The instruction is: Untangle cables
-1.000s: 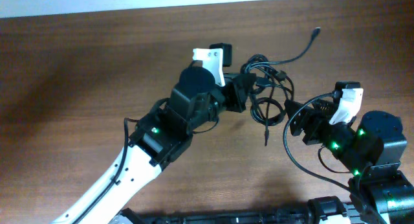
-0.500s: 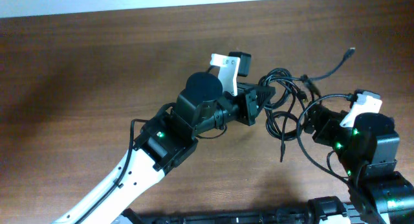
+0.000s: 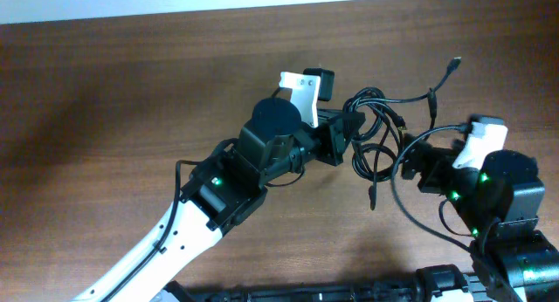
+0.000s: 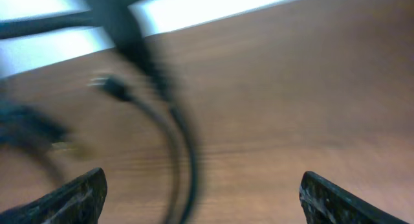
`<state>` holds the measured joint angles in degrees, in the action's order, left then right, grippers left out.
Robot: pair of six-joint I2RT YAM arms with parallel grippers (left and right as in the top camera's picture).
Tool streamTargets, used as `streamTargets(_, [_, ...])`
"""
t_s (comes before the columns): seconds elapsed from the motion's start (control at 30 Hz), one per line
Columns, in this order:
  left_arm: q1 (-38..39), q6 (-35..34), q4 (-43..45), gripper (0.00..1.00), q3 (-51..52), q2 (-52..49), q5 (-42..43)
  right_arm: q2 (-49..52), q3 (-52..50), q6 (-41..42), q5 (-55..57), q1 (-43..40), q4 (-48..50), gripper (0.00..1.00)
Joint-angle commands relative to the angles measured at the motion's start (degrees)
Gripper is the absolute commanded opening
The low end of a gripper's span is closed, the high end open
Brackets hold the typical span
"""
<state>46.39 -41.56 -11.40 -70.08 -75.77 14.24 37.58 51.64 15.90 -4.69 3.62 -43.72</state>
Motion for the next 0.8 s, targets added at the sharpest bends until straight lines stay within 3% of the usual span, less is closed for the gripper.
streamTargets(0.0, [0.0,1.3,0.7,0.00,-0.9,0.9,-1.6,-0.1,0.5,-10.1,-16.6,-0.3,2.0,0.95])
streamTargets(0.2, [0.0,1.4,0.7,0.00,-0.9,0.9,9.0,-0.1,0.4,-9.9,-14.7,-0.3,2.3,0.95])
streamTargets(0.33, [-0.1,3.5,0.9,0.00,-0.9,1.6,16.1,-0.1,0.4,-4.2,-3.2,-0.3,-0.5,0.95])
streamTargets(0.53, [-0.9,14.3,0.4,0.00,-0.9,6.5,16.4,-0.1,0.4,-0.3,6.4,-0.3,-4.1,0.95])
streamTargets(0.77, [-11.6,14.3,-6.4,0.00,-0.9,9.5,16.1,-0.1,0.4,2.6,13.4,-0.3,-7.1,0.95])
